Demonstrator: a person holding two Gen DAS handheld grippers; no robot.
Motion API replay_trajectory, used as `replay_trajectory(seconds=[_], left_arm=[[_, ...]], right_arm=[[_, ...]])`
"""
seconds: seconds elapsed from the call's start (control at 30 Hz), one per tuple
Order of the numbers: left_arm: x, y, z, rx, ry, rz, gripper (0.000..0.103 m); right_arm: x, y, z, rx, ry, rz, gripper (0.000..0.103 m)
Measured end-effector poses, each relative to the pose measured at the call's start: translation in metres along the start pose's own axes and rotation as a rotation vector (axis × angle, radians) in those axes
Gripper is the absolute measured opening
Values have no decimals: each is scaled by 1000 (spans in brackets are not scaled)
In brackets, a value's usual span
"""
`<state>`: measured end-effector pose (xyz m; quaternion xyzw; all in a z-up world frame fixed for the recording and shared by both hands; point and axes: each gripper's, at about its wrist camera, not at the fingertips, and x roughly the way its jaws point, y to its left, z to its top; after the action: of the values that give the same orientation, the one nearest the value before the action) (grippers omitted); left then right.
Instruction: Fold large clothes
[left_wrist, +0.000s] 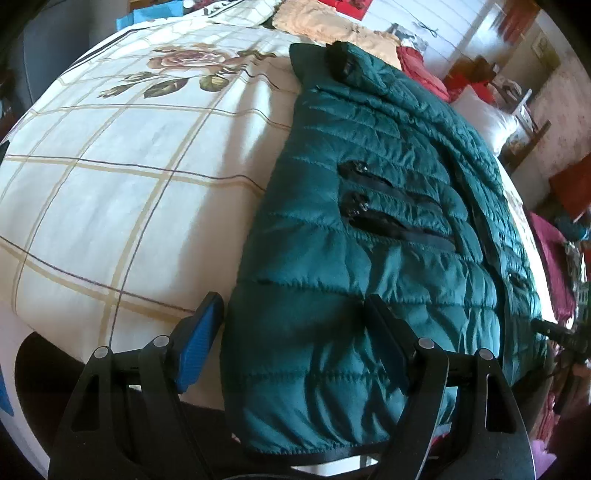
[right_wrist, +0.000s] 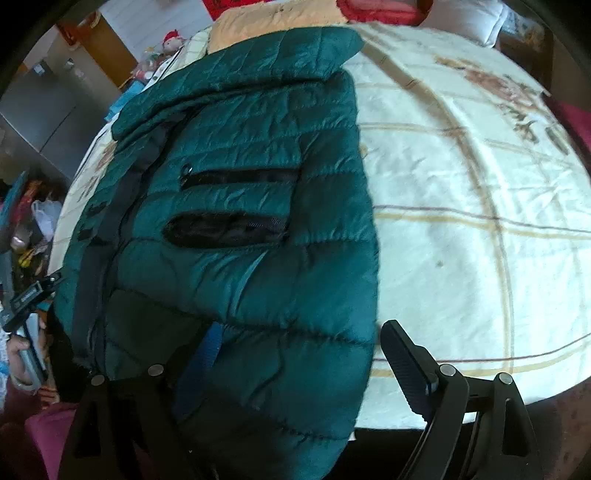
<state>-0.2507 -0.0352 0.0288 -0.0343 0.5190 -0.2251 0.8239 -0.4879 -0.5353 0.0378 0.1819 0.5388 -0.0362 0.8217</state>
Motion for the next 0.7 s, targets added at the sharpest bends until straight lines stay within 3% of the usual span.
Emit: replay_trajectory(seconds=[0.23, 0.7], left_arm=[[4, -10, -1, 35, 12, 14, 86], [6, -15, -3, 55, 8, 42, 87]], right_arm=[[0, 4, -3, -5, 20, 61, 90], [3, 13, -11, -51, 64, 160, 93]])
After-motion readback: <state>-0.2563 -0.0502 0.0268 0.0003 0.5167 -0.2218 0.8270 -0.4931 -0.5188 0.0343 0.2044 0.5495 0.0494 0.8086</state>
